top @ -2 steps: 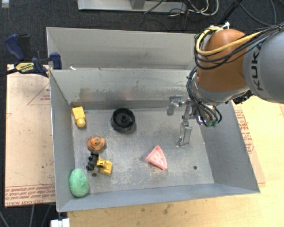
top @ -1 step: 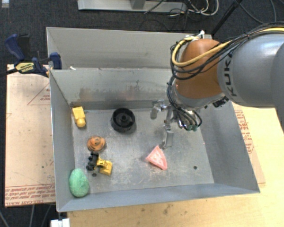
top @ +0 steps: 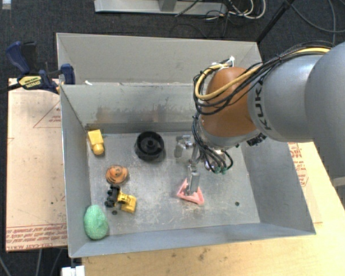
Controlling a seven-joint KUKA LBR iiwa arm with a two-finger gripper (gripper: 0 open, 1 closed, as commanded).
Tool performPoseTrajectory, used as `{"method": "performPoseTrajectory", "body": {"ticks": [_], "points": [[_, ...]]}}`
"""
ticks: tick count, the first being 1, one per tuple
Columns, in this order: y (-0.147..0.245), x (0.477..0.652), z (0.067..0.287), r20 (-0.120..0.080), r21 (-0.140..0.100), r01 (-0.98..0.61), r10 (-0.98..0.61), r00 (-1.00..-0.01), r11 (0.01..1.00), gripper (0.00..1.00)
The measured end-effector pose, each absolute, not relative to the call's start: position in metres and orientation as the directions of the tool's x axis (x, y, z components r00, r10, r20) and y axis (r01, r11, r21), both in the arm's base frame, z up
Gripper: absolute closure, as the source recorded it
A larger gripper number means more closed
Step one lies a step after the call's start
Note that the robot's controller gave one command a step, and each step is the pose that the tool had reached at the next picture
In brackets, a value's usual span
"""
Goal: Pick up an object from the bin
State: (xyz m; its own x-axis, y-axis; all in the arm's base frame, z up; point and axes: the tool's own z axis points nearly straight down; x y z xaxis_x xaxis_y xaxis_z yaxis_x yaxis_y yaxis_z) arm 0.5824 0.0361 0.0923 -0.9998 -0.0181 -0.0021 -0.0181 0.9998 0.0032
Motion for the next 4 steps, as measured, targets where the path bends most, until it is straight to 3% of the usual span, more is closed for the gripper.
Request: {"method": "performPoseTrajectory", "body": {"ticks": [1, 2, 3, 4], "points": [[0.034, 0.573, 0.078, -0.001, 0.002, -0.188, -0.188, -0.982, 0.982, 0.00], [0.015, 0.564, 0.077, -0.003, 0.002, -0.305, -0.305, -0.952, 0.952, 0.00], [0.003, 0.541, 0.075, -0.003, 0.002, -0.136, -0.136, -0.991, 0.991, 0.00], [0.003, 0.528, 0.072, -0.002, 0.001, -0.368, -0.368, -0.930, 0.930, 0.00]]}}
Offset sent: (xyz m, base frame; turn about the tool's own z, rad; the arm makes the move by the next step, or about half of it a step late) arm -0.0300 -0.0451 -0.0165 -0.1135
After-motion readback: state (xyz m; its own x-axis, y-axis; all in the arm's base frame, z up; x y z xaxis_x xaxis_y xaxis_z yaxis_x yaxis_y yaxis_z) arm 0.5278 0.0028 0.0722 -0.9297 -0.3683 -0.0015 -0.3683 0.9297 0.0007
